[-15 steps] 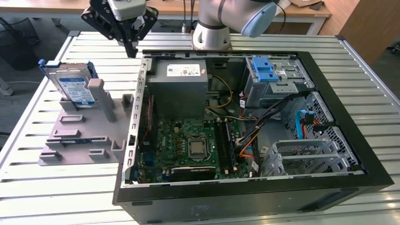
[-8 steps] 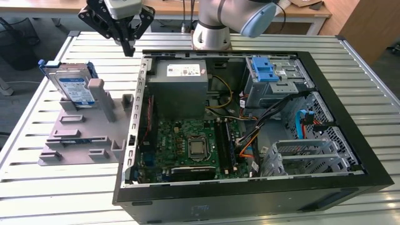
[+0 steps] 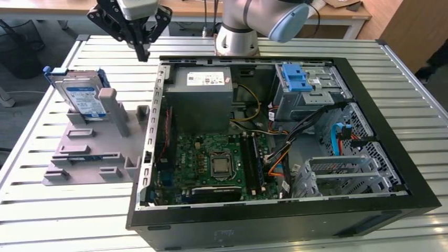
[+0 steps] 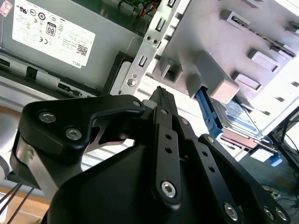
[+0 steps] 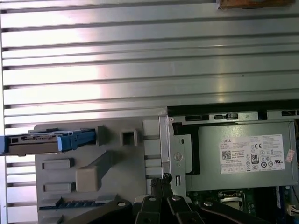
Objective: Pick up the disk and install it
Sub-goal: 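Reach for the disk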
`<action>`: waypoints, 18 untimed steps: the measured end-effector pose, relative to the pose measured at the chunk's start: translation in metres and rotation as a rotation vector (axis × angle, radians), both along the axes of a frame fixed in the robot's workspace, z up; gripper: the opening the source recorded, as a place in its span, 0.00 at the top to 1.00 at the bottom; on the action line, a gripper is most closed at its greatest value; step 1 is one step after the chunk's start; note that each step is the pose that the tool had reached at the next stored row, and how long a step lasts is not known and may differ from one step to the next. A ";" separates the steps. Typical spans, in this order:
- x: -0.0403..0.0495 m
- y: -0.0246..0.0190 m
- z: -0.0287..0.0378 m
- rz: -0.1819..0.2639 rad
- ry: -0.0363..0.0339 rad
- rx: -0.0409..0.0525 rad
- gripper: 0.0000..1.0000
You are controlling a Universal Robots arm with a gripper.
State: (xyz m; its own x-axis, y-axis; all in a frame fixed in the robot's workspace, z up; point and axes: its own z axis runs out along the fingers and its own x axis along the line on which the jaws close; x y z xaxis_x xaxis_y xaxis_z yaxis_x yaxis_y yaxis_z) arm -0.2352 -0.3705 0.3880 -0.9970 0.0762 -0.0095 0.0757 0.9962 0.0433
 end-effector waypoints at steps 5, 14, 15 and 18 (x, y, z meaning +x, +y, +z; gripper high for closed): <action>-0.0113 0.0019 -0.0004 0.000 0.0028 -0.0001 0.89; -0.0236 0.0034 -0.0009 0.000 0.0037 -0.0001 0.89; -0.0250 0.0035 -0.0009 0.000 0.0037 -0.0001 0.89; -0.0289 0.0039 -0.0011 0.000 0.0039 -0.0001 0.89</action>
State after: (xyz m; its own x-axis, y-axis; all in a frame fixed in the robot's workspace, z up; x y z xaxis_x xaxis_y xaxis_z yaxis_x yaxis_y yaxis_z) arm -0.2641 -0.3666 0.3869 -0.9971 0.0761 -0.0055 0.0758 0.9962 0.0429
